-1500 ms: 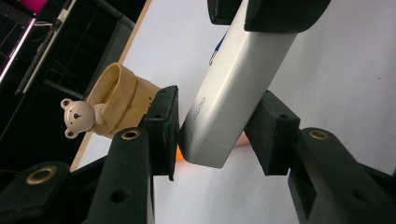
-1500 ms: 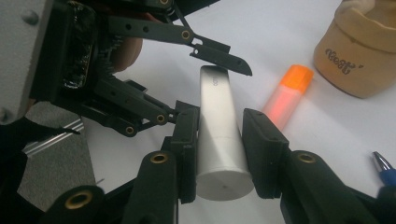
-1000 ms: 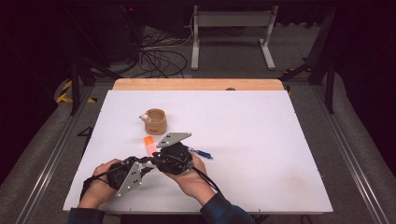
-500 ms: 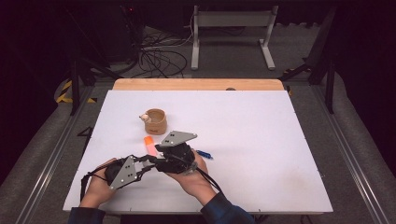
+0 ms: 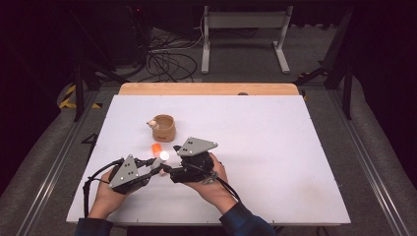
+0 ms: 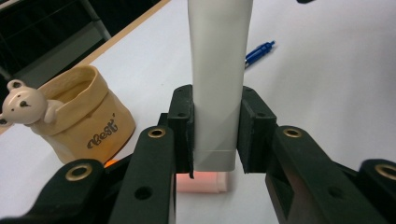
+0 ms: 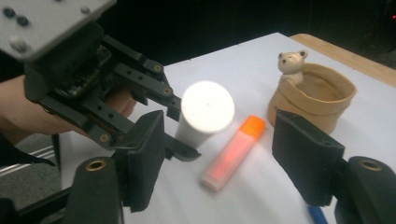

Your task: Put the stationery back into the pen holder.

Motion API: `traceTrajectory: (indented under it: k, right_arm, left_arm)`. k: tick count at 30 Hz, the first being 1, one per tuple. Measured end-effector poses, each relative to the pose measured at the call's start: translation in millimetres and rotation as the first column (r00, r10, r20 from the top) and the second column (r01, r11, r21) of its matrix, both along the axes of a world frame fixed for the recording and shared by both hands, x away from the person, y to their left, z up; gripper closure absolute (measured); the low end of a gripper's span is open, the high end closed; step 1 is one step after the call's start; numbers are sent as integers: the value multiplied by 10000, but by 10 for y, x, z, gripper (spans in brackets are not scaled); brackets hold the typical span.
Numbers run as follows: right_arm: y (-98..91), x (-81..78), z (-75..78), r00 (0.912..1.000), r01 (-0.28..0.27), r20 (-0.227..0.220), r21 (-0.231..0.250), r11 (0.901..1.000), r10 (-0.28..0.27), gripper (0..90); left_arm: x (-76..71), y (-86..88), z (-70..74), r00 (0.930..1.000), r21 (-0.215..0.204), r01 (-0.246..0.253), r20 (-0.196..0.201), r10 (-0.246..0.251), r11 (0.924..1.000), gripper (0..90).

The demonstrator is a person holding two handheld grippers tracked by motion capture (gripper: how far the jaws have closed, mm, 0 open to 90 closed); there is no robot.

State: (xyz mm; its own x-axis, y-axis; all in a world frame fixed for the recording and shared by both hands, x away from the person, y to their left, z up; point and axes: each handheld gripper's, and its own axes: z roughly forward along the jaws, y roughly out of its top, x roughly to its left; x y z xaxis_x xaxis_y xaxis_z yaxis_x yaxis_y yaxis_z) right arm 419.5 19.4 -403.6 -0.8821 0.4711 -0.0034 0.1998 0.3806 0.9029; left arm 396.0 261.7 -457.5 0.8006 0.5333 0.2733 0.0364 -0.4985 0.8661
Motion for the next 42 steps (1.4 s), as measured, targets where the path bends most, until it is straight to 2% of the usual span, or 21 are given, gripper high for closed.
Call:
traceTrajectory:
  k: [3, 4, 9, 14, 17, 24, 32, 36, 37, 42]
  right_arm:
    - [-39, 37, -13, 9999, 76, 79, 34, 10000, -76, 315]
    - [-52, 50, -21, 9999, 105, 93, 39, 9999, -105, 308]
    - [-131, 97, -80, 9996, 170, 212, -108, 9998, -168, 248]
    - [-236, 140, -131, 9990, 332, 315, -216, 9992, -325, 218]
    - [-304, 165, -149, 9984, 447, 357, -264, 9987, -438, 201]
    - [-437, 202, -216, 9967, 709, 429, -345, 9969, -694, 186]
    - [-579, 253, -305, 9948, 956, 400, -387, 9947, -940, 178]
    - [-626, 269, -334, 9947, 976, 359, -420, 9943, -961, 173]
    - [-634, 273, -341, 9948, 986, 315, -422, 9942, -973, 171]
    - [-672, 275, -359, 9946, 993, 350, -459, 9940, -977, 170]
  left_arm:
    - [19, 3, 9, 9997, -350, -230, -117, 226, 9991, 710]
    - [29, 3, 15, 9995, -320, -303, -101, 300, 9990, 710]
    - [83, -7, 22, 9981, -676, -617, -126, 610, 9958, 711]
    - [137, -35, 46, 9965, -1183, -833, -186, 817, 9895, 710]
    - [175, -51, 53, 9959, -1257, -900, -239, 877, 9880, 710]
    - [280, -67, 33, 9928, -1924, -1191, -335, 1148, 9741, 710]
    - [447, -74, 53, 9864, -2701, -1642, -365, 1603, 9487, 710]
    - [514, -93, 79, 9844, -2867, -1747, -304, 1733, 9420, 710]
    - [529, -99, 80, 9839, -2984, -1777, -358, 1751, 9377, 710]
    - [624, -121, 82, 9802, -3193, -1972, -451, 1930, 9269, 710]
